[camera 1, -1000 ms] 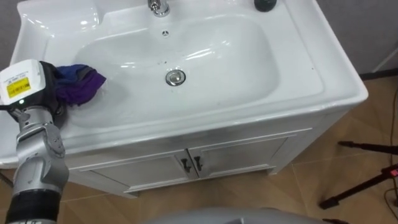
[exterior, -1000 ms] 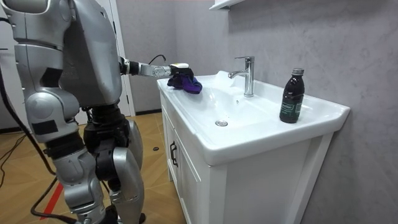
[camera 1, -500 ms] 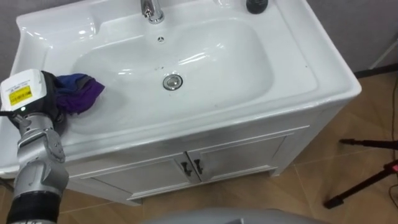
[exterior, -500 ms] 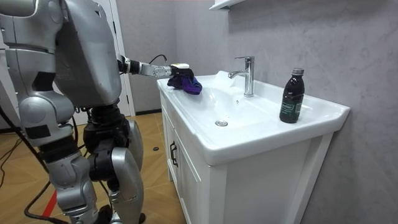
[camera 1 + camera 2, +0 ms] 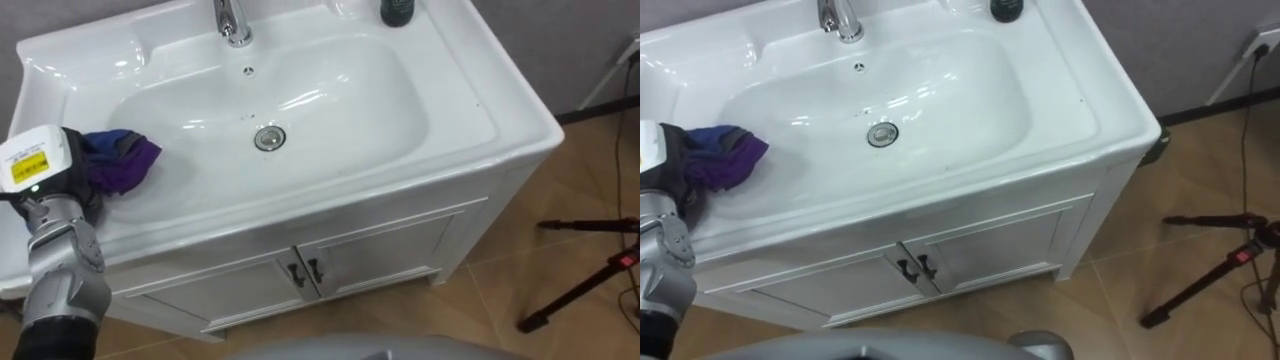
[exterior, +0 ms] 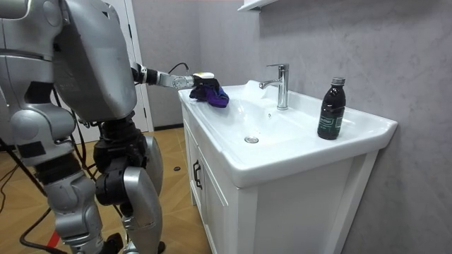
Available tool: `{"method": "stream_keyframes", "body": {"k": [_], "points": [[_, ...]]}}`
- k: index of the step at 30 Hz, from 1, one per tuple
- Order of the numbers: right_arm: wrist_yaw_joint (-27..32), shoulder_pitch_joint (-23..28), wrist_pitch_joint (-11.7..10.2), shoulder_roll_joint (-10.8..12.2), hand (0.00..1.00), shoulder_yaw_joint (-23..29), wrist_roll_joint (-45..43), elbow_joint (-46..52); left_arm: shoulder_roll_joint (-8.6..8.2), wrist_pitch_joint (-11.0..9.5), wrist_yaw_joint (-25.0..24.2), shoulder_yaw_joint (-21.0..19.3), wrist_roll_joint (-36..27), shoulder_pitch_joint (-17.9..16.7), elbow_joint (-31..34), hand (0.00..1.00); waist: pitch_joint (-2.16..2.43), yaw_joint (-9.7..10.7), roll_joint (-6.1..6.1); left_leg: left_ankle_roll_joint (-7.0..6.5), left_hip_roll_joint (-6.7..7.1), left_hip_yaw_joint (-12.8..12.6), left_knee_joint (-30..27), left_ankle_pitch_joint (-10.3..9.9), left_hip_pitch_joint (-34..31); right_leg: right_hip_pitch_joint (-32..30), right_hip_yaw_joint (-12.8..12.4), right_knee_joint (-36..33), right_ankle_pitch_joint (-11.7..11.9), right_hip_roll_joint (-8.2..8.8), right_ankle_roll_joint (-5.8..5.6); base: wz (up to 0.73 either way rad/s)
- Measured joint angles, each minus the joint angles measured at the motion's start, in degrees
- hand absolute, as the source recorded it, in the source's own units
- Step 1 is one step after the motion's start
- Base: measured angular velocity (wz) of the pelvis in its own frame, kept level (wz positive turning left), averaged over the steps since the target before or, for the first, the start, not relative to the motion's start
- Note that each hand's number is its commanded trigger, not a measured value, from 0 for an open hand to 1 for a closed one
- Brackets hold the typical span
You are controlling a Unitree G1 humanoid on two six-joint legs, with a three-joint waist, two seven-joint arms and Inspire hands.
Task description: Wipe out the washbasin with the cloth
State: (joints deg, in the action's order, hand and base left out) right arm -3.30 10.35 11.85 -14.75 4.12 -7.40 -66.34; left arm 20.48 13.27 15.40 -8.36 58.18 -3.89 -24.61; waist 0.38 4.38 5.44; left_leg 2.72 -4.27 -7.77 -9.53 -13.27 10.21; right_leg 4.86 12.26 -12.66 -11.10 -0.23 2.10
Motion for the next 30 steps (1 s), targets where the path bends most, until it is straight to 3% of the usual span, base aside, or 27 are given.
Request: {"method": "stream_keyframes", "body": {"k": [5, 10, 11, 12, 13, 14, 17, 26, 30], "points": [[0.0, 0.3, 0.3, 0.0, 0.00, 0.5, 0.0, 0.1, -0.76, 0.1, 0.7, -0.6, -0.1, 0.3, -1.3, 1.00, 0.40, -0.1, 0.32, 0.00, 0.00, -0.3, 0.0, 0.0, 0.4, 0.2, -0.6, -0.1, 0.0, -0.04, 0.00, -0.04], [0.1, 0.4, 0.3, 0.0, 0.00, 0.6, 0.2, 0.7, -1.02, 0.1, 1.1, -0.6, -0.8, 1.0, -2.5, 0.98, 0.42, -0.1, 0.32, 0.00, 0.02, -0.3, 0.0, 0.0, 0.5, 0.1, -0.8, 0.0, 0.0, -0.03, 0.00, 0.00], [0.1, 0.4, 0.2, 0.0, 0.00, 0.6, 0.3, 0.7, -1.04, 0.1, 1.4, -0.6, -1.5, 1.2, -2.9, 0.81, 0.41, -0.1, 0.31, 0.00, 0.02, -0.3, 0.0, 0.0, 0.6, 0.1, -0.8, 0.0, 0.0, -0.03, 0.00, 0.00], [0.1, 0.4, 0.2, 0.0, 0.00, 0.6, 0.4, 0.7, -1.15, 0.1, 2.0, -0.7, -2.6, 1.3, -4.0, 0.71, 0.40, -0.2, 0.31, 0.00, 0.02, -0.3, 0.1, 0.0, 0.7, 0.1, -0.9, 0.0, 0.0, 0.00, 0.00, 0.00], [0.1, 0.4, 0.3, 0.0, 0.00, 0.6, 0.4, 0.7, -1.59, 0.1, 2.4, -1.1, -4.0, 1.8, -4.9, 0.49, 0.41, -0.2, 0.30, 0.00, 0.02, -0.3, 0.1, 0.0, 0.9, 0.1, -0.9, 0.0, 0.0, 0.08, -0.02, 0.00], [0.1, 0.3, 0.3, 0.1, 0.00, 0.7, 0.3, 0.7, -1.95, 0.0, 2.9, -1.9, -6.4, 1.8, -5.1, 0.00, 0.41, -0.2, 0.30, 0.00, 0.00, -0.3, 0.0, 0.0, 1.0, 0.1, -1.0, 0.0, -0.1, 0.14, -0.02, 0.00], [0.1, 0.3, 0.4, 0.5, 0.00, 1.6, 0.3, 0.7, -2.20, -0.3, 3.1, -3.2, -10.9, 1.8, -5.1, 0.00, 0.44, -0.2, 0.25, 0.00, -0.05, -0.2, 0.0, 0.0, 1.0, 0.1, -1.0, 0.0, -0.1, 0.17, 0.00, 0.00], [0.0, 0.4, 1.9, 1.1, 0.00, 1.6, 0.3, 0.0, -4.29, -1.3, 4.6, -4.7, -16.2, 1.6, -6.6, 0.00, 0.51, -0.7, 0.05, 0.00, -0.01, -0.2, 0.4, 0.0, 2.5, 1.4, -1.0, 0.0, -0.1, 0.23, -0.03, 0.00], [0.0, 1.3, 2.1, 1.2, 0.00, 1.5, 0.2, -0.5, -4.38, -3.9, 5.9, -4.5, -18.5, 1.6, -8.3, 0.00, 0.67, -1.4, -0.24, -0.01, 0.05, -0.1, 0.3, 0.0, 2.7, 1.7, -1.0, -0.2, -0.5, 0.31, -0.17, 0.04]]}}
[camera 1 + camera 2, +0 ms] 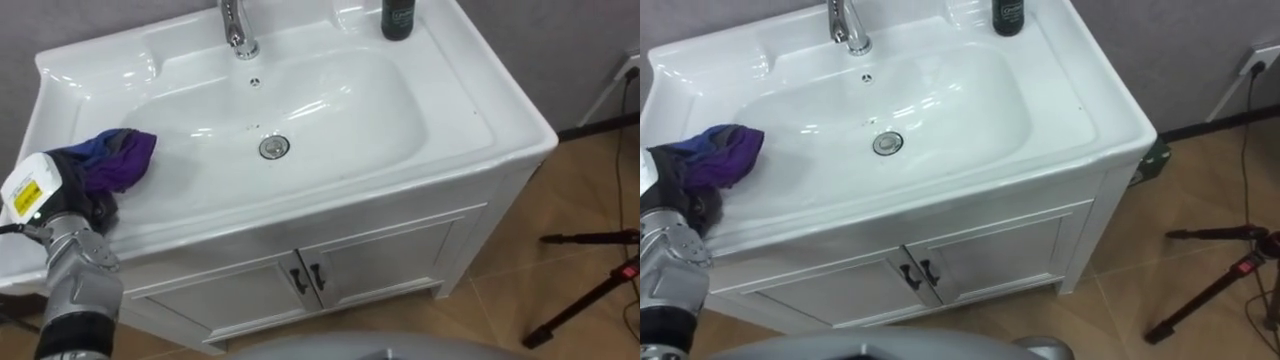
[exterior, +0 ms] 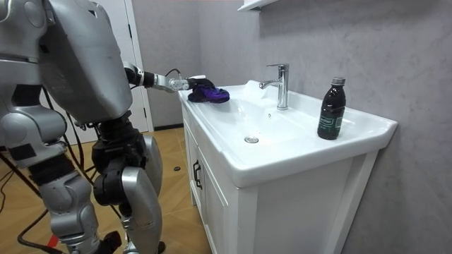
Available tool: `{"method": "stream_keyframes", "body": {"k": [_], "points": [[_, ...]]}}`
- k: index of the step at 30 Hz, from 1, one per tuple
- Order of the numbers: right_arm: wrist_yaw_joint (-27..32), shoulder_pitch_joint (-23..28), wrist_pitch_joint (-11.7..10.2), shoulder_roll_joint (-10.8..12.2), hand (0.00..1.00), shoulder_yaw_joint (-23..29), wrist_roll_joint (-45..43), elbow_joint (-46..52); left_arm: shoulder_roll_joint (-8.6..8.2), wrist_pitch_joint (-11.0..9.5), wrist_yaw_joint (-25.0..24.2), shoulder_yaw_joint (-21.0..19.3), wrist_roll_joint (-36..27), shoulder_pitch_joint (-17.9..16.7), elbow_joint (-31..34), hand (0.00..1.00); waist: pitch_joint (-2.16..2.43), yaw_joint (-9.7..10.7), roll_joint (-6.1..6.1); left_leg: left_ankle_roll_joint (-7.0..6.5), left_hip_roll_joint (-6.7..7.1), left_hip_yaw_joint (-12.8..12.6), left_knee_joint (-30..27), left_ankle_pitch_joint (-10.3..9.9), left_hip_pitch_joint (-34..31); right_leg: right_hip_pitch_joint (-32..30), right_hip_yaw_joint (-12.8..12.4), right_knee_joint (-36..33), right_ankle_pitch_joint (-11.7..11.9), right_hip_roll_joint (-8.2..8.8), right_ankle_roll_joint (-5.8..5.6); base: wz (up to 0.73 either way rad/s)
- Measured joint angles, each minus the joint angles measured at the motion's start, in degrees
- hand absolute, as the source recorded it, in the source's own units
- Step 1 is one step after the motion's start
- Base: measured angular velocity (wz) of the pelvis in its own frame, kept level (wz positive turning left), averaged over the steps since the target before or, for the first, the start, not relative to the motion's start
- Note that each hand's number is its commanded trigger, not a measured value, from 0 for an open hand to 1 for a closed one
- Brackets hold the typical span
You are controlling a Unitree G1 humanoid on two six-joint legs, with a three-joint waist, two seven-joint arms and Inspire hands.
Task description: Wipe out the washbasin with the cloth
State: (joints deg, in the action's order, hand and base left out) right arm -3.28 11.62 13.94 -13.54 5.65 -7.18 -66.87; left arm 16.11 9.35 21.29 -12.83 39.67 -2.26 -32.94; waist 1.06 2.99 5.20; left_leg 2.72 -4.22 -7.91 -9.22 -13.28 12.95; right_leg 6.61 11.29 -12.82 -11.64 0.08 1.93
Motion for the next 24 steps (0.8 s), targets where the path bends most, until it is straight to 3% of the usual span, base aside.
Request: {"method": "stream_keyframes", "body": {"k": [5, 19, 24], "points": [[0.0, 0.2, 0.5, 0.1, 0.00, 0.1, 0.0, 0.0, 0.07, -2.2, 1.2, -0.5, -2.0, 0.0, -1.3, 0.00, 0.33, -0.5, -0.54, -0.01, -0.03, 0.0, 0.0, 0.0, 0.4, 0.3, -0.1, 0.0, 0.0, -0.04, 0.07, 0.00], [-1.0, 0.2, 0.8, 0.5, 0.00, 0.1, -2.5, 0.4, -0.46, -7.1, 4.8, -0.5, -10.4, -1.1, -2.5, 0.00, 0.56, -1.7, -0.92, -0.01, 0.01, -0.1, 0.1, 0.0, 0.7, 0.5, -0.2, -0.1, -0.2, -0.04, 0.04, 0.00], [-1.9, 0.1, 1.0, 0.5, 0.00, 0.1, -2.4, 0.5, -0.40, -7.4, 4.8, -0.5, -10.5, -1.2, -2.5, 0.00, 0.58, -1.7, -0.97, -0.01, 0.02, -0.1, 0.1, 0.0, 0.8, 0.6, -0.1, -0.1, -0.2, -0.03, 0.04, 0.00]]}}
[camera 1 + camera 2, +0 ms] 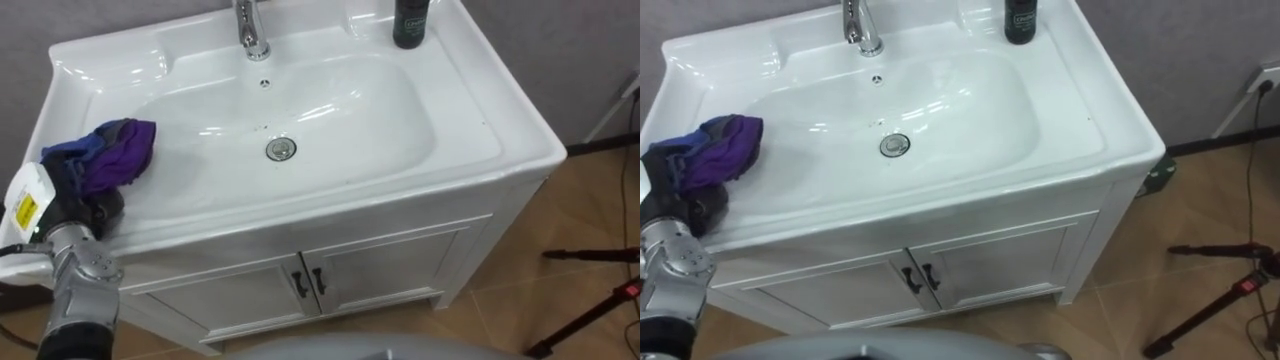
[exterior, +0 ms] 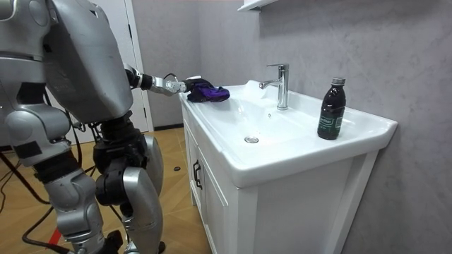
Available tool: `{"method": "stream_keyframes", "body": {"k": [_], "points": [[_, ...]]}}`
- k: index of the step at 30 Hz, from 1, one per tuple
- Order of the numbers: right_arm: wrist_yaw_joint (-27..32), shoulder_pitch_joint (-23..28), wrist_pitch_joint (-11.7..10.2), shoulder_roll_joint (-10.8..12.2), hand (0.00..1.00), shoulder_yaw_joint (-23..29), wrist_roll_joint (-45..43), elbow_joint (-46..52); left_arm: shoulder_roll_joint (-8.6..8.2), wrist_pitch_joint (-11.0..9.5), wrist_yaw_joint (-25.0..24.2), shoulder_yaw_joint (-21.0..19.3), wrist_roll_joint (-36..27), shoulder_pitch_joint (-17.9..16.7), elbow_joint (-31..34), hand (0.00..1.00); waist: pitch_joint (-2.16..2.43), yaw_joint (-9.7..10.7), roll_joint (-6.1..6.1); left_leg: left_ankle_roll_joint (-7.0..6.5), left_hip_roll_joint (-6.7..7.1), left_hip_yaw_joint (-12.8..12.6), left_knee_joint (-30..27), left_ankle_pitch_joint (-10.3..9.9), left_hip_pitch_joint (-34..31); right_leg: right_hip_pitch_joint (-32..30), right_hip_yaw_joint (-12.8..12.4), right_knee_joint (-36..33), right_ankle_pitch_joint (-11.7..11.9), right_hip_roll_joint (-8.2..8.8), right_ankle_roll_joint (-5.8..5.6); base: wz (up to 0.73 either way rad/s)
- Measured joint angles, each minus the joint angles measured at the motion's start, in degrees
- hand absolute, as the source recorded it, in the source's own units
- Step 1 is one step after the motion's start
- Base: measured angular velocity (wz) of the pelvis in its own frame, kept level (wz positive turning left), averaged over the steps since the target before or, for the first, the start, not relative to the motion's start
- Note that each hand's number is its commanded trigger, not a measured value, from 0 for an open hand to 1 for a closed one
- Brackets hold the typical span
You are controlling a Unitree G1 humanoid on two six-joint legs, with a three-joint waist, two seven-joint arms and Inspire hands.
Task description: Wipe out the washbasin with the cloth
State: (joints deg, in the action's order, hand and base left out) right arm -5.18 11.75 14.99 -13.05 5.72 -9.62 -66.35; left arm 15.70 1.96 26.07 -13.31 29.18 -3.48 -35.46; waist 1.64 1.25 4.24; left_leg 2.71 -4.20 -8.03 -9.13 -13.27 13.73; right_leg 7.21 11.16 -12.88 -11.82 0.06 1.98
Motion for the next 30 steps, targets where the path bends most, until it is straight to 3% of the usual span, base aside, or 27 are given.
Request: {"method": "stream_keyframes", "body": {"k": [14, 20, 25, 28, 30], "points": [[-1.2, -0.6, -0.1, 0.1, 0.00, 0.0, 1.1, -0.4, 0.66, -2.3, -0.5, -0.1, -11.1, 0.1, 0.0, 0.00, -0.04, 0.0, -0.02, 0.00, 0.05, 0.1, 0.4, 0.0, 0.0, 0.0, 0.2, 0.2, -0.1, 0.06, -0.11, 0.00], [-1.7, -0.6, -1.3, 0.1, 0.00, 0.1, 1.1, -0.3, 1.57, -1.7, -6.2, -2.2, -11.0, 0.8, 2.7, 0.00, -0.18, 0.0, 0.15, 0.00, 0.10, 0.2, 0.3, 0.0, -1.1, -0.6, 0.9, 0.2, -0.1, 0.24, -0.19, 0.06], [-2.3, -0.9, -2.1, 0.1, 0.00, 0.1, 1.3, -0.2, 2.47, 5.1, -14.7, -3.2, -9.0, 1.0, 11.0, 0.00, -1.04, -0.2, 0.51, -0.01, 0.26, 0.6, -0.6, 0.0, -2.9, -1.5, 1.9, 0.2, -0.2, 0.65, -0.31, 0.10], [-2.6, -1.7, -3.5, -0.1, 0.00, 0.2, 1.3, -0.3, 4.34, 7.7, -19.7, -2.5, -5.6, 1.1, 16.8, 0.00, -2.02, 0.0, 1.39, -0.13, 0.26, 0.7, -0.8, 0.1, -4.5, -2.7, 2.4, 0.2, 0.1, 0.73, -0.31, 0.08], [-2.6, -1.7, -4.1, -0.1, 0.00, 0.2, 1.5, -0.3, 5.51, 8.4, -21.8, -2.2, -3.1, 1.1, 19.5, 0.00, -2.11, 0.0, 1.60, -0.15, 0.23, 0.7, -0.9, 0.1, -5.2, -3.2, 2.5, 0.1, 0.3, 0.71, -0.24, 0.02]]}}
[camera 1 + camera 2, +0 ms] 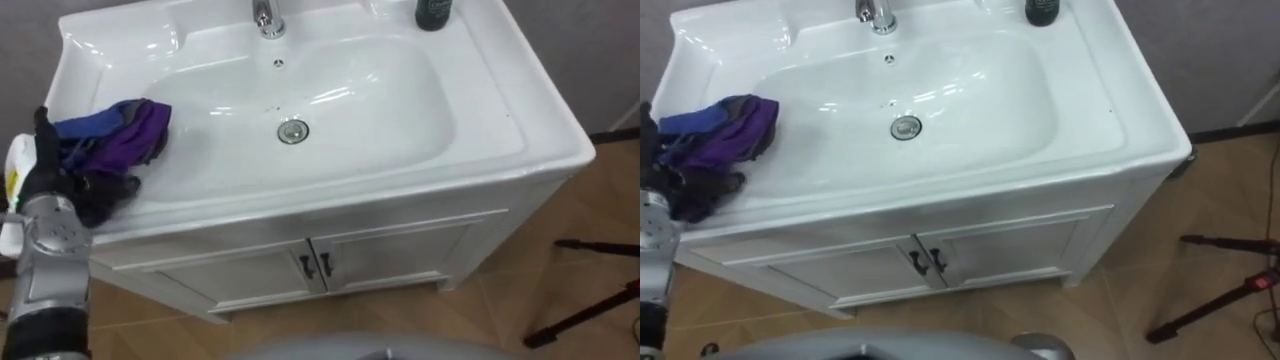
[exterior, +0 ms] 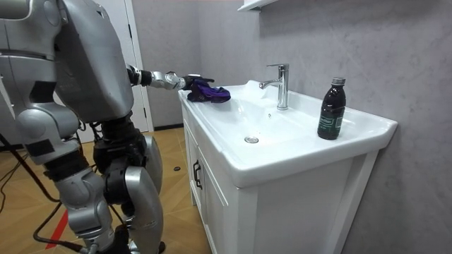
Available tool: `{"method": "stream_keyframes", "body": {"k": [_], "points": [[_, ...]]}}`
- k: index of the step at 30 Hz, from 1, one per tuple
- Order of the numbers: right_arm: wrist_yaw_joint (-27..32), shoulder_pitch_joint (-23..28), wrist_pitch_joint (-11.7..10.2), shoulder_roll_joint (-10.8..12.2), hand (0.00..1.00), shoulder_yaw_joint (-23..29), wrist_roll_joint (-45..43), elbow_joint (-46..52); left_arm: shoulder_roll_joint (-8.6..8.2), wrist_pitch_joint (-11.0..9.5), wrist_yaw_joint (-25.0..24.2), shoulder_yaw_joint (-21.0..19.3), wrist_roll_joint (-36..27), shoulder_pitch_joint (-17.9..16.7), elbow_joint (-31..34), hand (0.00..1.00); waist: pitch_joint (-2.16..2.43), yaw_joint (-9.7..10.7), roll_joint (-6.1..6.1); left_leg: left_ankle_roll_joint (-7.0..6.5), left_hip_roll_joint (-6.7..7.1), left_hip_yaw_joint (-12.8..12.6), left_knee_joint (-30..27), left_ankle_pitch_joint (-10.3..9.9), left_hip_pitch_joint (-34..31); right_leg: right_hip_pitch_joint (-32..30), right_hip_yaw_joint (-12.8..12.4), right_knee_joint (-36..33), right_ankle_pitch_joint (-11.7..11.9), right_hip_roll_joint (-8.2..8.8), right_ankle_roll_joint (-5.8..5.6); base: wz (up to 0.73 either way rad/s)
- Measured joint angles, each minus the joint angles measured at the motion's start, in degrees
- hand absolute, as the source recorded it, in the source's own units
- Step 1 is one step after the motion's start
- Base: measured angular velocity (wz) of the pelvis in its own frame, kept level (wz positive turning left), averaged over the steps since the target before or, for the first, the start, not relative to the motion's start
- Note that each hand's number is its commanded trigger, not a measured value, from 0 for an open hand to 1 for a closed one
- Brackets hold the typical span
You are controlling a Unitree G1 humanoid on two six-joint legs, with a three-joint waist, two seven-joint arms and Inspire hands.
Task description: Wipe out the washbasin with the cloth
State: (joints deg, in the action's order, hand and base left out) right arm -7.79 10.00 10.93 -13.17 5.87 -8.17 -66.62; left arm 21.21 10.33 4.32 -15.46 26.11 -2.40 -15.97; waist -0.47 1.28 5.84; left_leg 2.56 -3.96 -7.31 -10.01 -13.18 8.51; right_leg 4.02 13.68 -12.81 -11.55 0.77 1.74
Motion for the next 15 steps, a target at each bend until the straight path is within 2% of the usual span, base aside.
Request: {"method": "stream_keyframes", "body": {"k": [2, 4, 5, 8, 10, 12, 15], "points": [[0.1, -0.2, -0.5, 0.0, 0.00, 0.0, -0.2, 0.0, 1.34, 1.1, -1.4, 0.0, 2.2, 0.3, 2.8, 0.00, -0.13, 0.1, 0.15, 0.00, -0.05, 0.0, -0.2, 0.0, -0.7, -0.3, 0.6, -0.2, 0.2, 0.05, 0.12, 0.03], [0.2, -0.2, -1.3, 0.0, 0.00, 0.0, -0.9, -0.7, 3.10, 2.1, -3.6, 0.0, 4.4, 2.5, 5.7, 0.00, -0.27, 0.5, 0.37, 0.00, -0.05, 0.0, -0.3, 0.0, -1.1, -0.2, 0.9, 0.2, 0.2, 0.09, 0.11, 0.11], [0.3, -0.2, -1.4, 0.0, 0.00, 0.0, -1.0, -1.0, 3.42, 2.4, -3.9, 0.0, 5.4, 3.1, 6.3, 0.00, -0.31, 0.4, 0.43, 0.00, -0.05, 0.0, -0.3, 0.0, -1.1, -0.2, 0.9, 0.3, 0.2, 0.10, 0.11, 0.00], [0.6, 0.2, -1.6, 0.0, 0.00, 0.0, -0.6, -0.6, 5.45, 3.6, -6.5, 0.0, 10.1, 7.2, 10.7, 0.00, -0.33, 0.1, 0.67, 0.00, -0.04, -0.1, -0.4, 0.0, -1.1, -0.2, 0.4, 0.4, 0.1, 0.05, 0.06, -0.01], [0.7, 0.2, -1.5, -0.1, 0.00, 0.0, -0.7, -0.3, 7.66, 4.5, -7.3, 0.0, 12.5, 11.2, 11.8, 0.00, -0.25, -0.1, 0.86, 0.00, -0.03, -0.3, -0.4, 0.0, -1.1, -0.2, 0.3, 0.7, 0.1, -0.01, 0.05, -0.05], [0.9, 0.2, -1.5, -0.3, 0.00, 0.0, -0.6, -0.1, 8.30, 5.6, -7.6, 0.0, 14.4, 12.3, 13.0, 0.00, -0.05, 0.0, 1.16, 0.00, 0.02, -0.4, -0.3, 0.0, -1.0, -0.1, 0.0, 0.8, 0.1, -0.01, 0.05, -0.10], [1.3, 0.3, -1.5, -0.3, 0.00, -0.1, 0.6, -0.1, 8.29, 6.2, -9.0, 0.0, 17.0, 12.5, 14.3, 0.00, 0.02, 0.1, 1.25, 0.00, 0.01, -0.4, -0.3, 0.0, -0.7, 0.0, -0.7, 0.8, 0.1, -0.15, 0.05, -0.11]]}}
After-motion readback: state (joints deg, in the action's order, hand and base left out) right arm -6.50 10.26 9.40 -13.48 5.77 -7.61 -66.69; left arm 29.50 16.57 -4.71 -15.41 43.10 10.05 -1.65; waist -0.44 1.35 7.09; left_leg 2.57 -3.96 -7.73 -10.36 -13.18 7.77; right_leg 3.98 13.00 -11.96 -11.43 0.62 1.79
